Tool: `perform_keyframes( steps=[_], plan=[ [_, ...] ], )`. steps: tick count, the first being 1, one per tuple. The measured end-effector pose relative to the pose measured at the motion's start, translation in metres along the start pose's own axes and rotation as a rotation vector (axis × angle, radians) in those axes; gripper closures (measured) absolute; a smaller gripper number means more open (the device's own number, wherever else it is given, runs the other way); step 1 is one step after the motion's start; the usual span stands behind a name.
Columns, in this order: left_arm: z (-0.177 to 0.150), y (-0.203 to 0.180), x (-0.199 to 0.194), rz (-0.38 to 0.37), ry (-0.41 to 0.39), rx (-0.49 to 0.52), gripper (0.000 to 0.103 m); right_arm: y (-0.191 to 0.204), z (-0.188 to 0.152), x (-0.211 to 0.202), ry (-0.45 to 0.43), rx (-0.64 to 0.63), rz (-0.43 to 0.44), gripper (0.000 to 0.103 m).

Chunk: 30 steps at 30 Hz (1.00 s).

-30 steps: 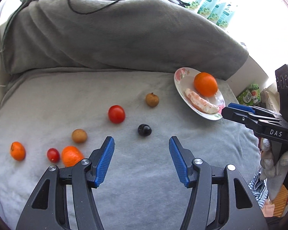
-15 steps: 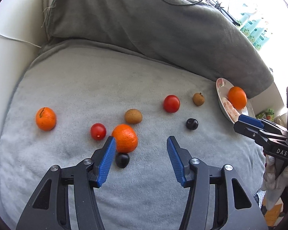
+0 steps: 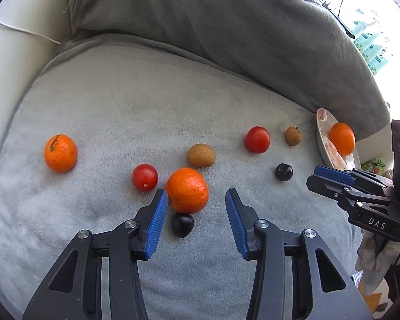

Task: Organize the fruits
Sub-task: 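Grasp the small tangerine with the left gripper while the right gripper grasps a dark grape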

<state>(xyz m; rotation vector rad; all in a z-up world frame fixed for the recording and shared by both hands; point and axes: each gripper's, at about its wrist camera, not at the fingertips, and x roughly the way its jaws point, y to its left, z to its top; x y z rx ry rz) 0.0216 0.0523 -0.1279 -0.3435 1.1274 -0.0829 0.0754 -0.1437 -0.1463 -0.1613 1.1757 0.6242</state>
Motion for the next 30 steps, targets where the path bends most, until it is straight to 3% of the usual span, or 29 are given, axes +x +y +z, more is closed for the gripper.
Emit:
perform_keyframes(
  steps=[12,22,30],
  plan=[
    [0.003,0.000,0.017,0.009,0.035,-0.007,0.063,0.005,0.011,0.027,0.052,-0.046,-0.041,0.067],
    [0.003,-0.003,0.024,0.030,0.047,-0.010,0.067,0.003,0.013,0.031,0.069,-0.048,-0.016,0.077],
    [0.007,-0.008,0.030,0.032,0.039,0.004,0.069,0.008,0.015,0.037,0.081,-0.077,-0.021,0.080]
  ],
)
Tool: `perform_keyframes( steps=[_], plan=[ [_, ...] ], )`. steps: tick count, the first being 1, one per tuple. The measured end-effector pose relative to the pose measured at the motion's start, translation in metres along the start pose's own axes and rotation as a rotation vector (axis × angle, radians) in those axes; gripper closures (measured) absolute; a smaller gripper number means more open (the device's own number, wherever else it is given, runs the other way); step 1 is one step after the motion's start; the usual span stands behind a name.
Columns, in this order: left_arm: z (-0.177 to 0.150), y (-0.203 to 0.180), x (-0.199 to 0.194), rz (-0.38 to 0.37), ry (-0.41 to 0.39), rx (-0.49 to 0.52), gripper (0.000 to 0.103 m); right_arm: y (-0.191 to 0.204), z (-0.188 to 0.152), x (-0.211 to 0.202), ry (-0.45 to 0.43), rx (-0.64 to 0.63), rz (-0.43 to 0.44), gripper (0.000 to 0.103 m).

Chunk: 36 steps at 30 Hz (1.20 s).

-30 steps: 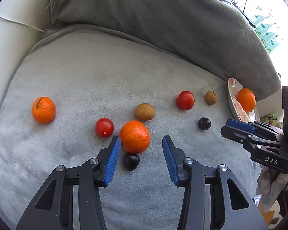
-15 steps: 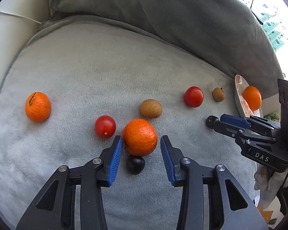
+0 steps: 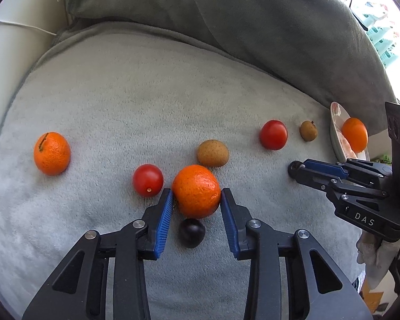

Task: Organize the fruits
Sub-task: 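Grasp the small tangerine with the left gripper while the right gripper grasps a dark grape, then carry the tangerine and grape to the plate and release both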

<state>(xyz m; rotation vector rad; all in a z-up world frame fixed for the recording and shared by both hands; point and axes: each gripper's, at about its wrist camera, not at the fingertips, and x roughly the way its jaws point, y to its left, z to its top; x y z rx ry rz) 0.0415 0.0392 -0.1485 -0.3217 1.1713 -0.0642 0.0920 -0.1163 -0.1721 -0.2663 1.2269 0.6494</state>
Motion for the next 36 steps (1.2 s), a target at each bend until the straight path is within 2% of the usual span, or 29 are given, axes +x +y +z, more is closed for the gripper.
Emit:
perform_keyframes(
  steps=[11,19,36],
  plan=[
    [0.000,0.004,-0.007,-0.024,-0.021,-0.007,0.070,-0.005,-0.004,-0.009,-0.031,0.027,0.028,0.080],
    [0.004,-0.001,-0.022,-0.045,-0.054,-0.002,0.071,-0.016,-0.008,-0.032,-0.080,0.067,0.045,0.081],
    [0.025,-0.046,-0.032,-0.113,-0.093,0.079,0.071,-0.060,-0.024,-0.091,-0.204,0.197,0.030,0.081]
  ],
)
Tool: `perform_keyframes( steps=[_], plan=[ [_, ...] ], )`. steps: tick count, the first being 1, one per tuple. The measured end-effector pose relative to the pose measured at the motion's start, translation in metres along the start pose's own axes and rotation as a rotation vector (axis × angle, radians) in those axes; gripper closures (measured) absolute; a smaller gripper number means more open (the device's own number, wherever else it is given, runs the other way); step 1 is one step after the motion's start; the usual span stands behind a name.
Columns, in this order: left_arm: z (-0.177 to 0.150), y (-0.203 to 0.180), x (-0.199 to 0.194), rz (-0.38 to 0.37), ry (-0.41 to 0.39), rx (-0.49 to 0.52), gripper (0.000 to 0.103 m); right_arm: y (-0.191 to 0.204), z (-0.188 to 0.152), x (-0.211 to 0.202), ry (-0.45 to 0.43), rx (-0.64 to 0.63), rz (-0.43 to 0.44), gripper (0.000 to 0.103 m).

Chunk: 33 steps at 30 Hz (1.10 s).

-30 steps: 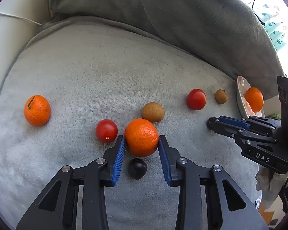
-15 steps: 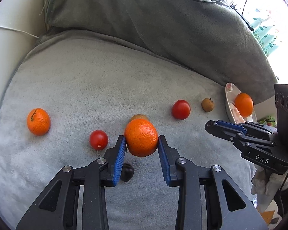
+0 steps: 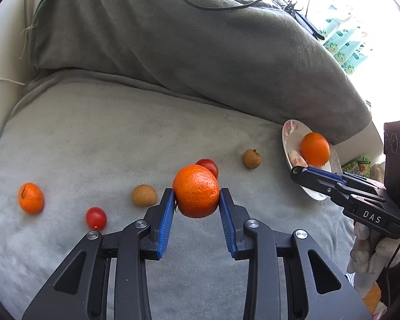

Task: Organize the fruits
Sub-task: 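Carry the tangerine and grape to the plate and release both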

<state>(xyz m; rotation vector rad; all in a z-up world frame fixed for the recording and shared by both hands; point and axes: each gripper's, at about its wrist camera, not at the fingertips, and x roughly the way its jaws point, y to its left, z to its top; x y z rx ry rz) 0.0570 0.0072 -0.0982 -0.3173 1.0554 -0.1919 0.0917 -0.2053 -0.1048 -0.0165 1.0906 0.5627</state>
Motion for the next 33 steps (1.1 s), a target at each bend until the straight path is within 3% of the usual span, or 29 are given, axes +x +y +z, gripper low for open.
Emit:
perform_keyframes(
  steps=[22,33],
  plan=[
    [0.034,-0.100,0.047,-0.131,0.044,0.192,0.071,-0.091,-0.021,-0.056,-0.084,0.198,-0.146,0.081],
    [0.043,-0.137,0.071,-0.140,0.067,0.276,0.071,-0.122,-0.028,-0.055,-0.072,0.250,-0.177,0.081]
  ],
)
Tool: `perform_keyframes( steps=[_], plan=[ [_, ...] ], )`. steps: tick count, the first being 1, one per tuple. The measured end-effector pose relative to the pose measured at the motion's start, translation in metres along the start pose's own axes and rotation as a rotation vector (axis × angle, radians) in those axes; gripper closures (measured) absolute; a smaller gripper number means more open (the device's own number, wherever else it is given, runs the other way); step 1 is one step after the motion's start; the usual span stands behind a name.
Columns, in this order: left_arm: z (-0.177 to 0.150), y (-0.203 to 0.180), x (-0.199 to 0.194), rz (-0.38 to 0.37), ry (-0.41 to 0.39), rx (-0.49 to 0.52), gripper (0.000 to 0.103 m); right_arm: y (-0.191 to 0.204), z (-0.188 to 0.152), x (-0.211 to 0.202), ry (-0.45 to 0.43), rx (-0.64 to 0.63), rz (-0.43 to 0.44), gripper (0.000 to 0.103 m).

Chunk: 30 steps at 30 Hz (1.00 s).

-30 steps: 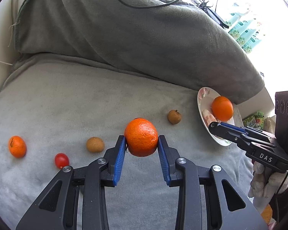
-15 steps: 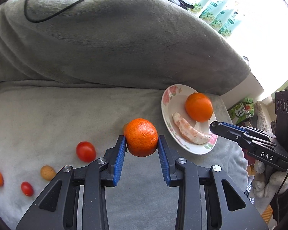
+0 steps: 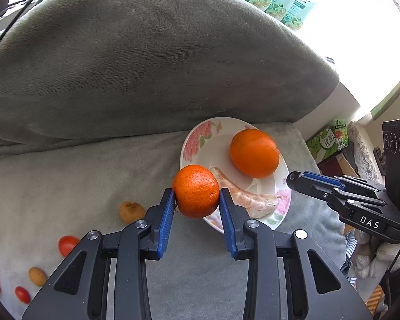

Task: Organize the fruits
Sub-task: 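Carry the tangerine and grape to the plate and release both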

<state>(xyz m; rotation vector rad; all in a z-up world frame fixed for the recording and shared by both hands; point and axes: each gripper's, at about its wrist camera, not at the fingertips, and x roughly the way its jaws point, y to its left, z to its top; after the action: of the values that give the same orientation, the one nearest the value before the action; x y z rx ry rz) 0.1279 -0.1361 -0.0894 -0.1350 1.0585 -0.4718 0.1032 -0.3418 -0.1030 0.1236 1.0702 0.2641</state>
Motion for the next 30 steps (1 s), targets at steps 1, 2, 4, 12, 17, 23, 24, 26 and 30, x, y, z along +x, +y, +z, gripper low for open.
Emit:
perform_keyframes(
  steps=[1,2,4,12,17,23,24,26,30],
  plan=[
    [0.002,-0.001,0.002,-0.001,0.003,0.001,0.071,-0.002,0.000,0.001,0.003,0.001,-0.003,0.081],
    [0.003,-0.002,0.004,0.000,0.005,0.002,0.071,-0.003,0.000,0.003,0.006,0.003,-0.004,0.081],
    [0.005,-0.003,0.008,0.000,0.012,0.003,0.071,-0.006,0.000,0.005,0.011,0.006,-0.006,0.081],
    [0.012,-0.010,0.016,-0.011,0.041,0.031,0.071,-0.008,-0.001,0.011,0.021,0.013,-0.012,0.081],
    [0.014,-0.010,0.018,-0.010,0.045,0.024,0.070,-0.008,-0.001,0.014,0.027,0.015,-0.010,0.080],
    [0.016,-0.011,0.017,-0.011,0.044,0.028,0.067,-0.008,0.000,0.014,0.025,0.018,-0.018,0.080],
    [0.016,-0.011,0.016,-0.008,0.040,0.031,0.061,-0.008,0.000,0.014,0.025,0.019,-0.017,0.080],
    [0.017,-0.013,0.014,-0.007,0.032,0.036,0.059,-0.008,0.000,0.012,0.022,0.023,-0.020,0.079],
    [0.019,-0.013,0.012,-0.003,0.024,0.034,0.051,-0.008,0.000,0.009,0.013,0.025,-0.028,0.061]
  ],
)
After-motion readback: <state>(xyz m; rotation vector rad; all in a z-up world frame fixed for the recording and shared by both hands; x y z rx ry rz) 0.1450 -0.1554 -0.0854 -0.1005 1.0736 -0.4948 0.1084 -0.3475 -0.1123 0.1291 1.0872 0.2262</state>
